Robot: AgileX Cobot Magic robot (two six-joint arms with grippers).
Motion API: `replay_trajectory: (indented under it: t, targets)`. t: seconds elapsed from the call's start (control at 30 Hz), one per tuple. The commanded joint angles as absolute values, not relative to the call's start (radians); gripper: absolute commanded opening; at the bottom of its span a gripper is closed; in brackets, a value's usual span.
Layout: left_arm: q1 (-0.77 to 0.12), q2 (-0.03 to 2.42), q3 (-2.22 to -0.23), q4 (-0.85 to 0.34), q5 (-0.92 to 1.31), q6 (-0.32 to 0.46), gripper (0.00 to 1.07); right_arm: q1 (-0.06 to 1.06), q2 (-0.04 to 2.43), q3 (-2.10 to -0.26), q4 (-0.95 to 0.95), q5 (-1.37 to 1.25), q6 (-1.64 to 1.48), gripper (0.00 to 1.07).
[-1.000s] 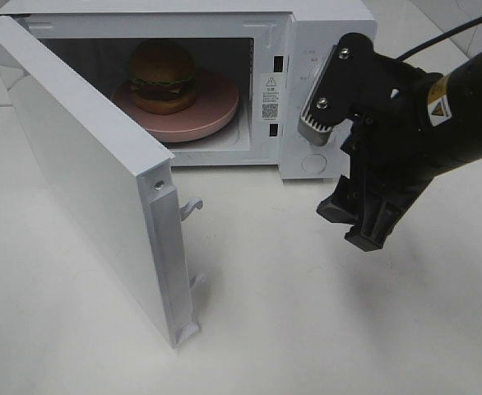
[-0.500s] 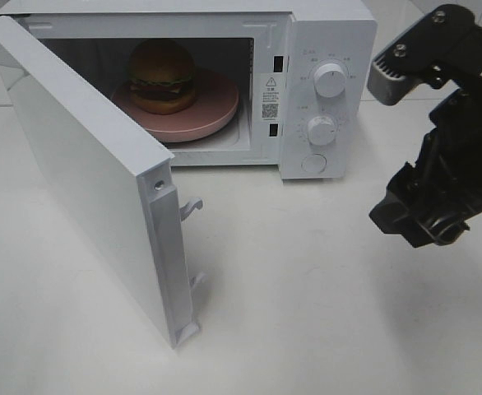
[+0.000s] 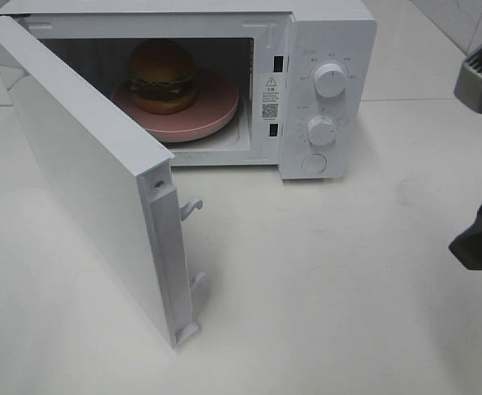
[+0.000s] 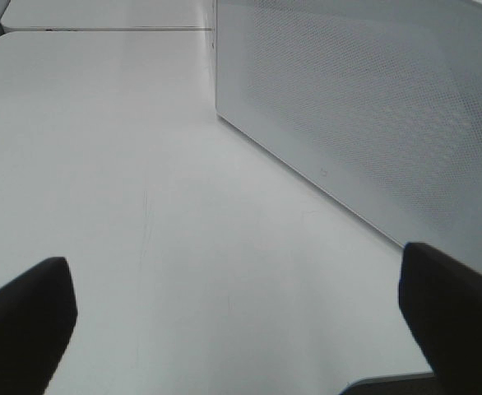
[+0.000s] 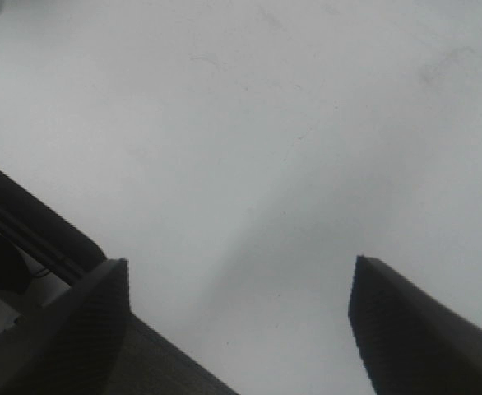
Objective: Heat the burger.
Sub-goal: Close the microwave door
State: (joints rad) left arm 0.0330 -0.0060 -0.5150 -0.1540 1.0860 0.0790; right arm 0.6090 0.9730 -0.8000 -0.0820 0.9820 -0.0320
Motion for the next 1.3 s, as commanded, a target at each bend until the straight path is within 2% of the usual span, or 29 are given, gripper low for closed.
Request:
replay_trajectory:
  t: [0.03,0.37,0.53,0.57,0.63,0.7,1.3]
  targets:
    - [0.031,-0.021,-0.516,-0.162,1.073,0.077,1.00,0.609,0.925,-0.796,-0.088,1.012,-0.011,0.72]
    - [0.031,-0.021,-0.516,-0.162,1.073,0.077,1.00,0.607,0.758,-0.709,-0.089,1.016,0.012,0.72]
    - [0.031,-0.021,-0.516,-0.162,1.073,0.077,1.00,0.552,0.681,-0.665,-0.086,1.019,0.027,0.72]
    - [0.031,-0.021,-0.516,-0.162,1.073,0.077,1.00,0.500,0.649,-0.645,-0.086,1.019,0.027,0.72]
    - [0.031,-0.021,-0.516,-0.162,1.073,0.077,1.00,0.475,0.635,-0.636,-0.086,1.019,0.027,0.72]
    - [0.031,-0.021,-0.516,-0.162,1.073,0.077,1.00,0.360,0.559,-0.607,-0.075,1.012,0.027,0.72]
    - [0.031,-0.021,-0.516,-0.162,1.073,0.077,1.00,0.045,0.167,-0.514,0.013,0.976,0.041,0.72]
